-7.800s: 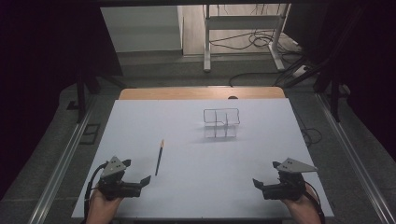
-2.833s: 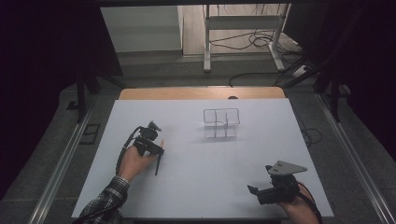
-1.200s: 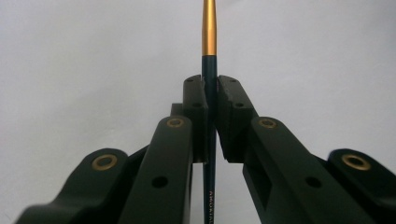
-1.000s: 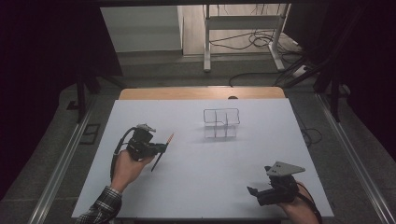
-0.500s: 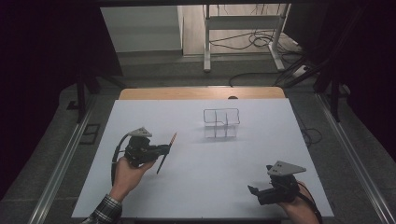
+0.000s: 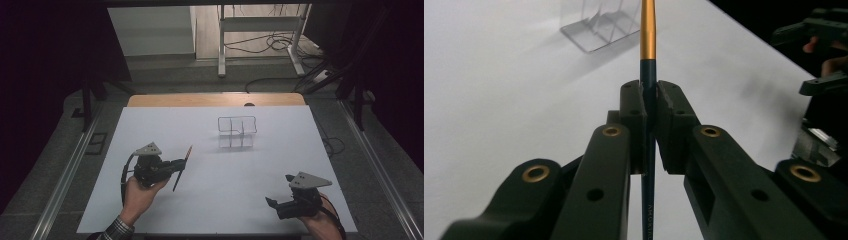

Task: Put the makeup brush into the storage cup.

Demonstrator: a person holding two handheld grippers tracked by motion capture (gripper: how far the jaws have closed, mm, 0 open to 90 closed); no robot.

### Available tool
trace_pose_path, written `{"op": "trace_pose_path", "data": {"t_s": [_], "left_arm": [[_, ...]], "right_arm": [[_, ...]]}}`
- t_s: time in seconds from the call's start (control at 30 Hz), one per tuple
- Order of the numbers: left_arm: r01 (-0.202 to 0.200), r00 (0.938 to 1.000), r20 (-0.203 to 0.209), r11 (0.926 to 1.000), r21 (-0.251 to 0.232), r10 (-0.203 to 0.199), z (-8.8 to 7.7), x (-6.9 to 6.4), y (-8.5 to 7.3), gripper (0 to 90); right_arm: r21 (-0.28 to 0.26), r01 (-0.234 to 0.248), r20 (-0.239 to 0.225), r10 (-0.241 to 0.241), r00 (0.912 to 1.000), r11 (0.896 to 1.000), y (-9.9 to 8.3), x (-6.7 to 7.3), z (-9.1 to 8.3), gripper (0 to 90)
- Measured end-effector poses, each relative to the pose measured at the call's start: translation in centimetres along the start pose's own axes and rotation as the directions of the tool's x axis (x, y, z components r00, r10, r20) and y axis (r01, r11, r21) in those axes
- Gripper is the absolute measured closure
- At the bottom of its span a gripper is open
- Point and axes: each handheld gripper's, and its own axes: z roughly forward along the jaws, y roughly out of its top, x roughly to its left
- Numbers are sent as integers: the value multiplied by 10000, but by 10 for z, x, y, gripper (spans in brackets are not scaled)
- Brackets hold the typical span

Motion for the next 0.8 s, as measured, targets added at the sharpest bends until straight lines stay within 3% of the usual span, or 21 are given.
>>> {"op": "trace_pose_path", "data": {"t_s": [0.23, 0.5, 0.8], "left_arm": [[-245, 9988, 415, 9986, -466, 265, 0, -13, -7, 834], [-455, 9958, 758, 9963, -726, 510, 3, -27, -12, 834], [-738, 9916, 1007, 9944, -751, 812, 8, -39, -15, 834]], "right_arm": [[-137, -131, -335, 126, 9994, 9998, 4, 3, -1, 11], [-176, -758, -643, 745, 9951, 9970, 9, 3, -1, 13], [-703, -534, -621, 491, 9969, 9961, 18, 7, -1, 0]]}}
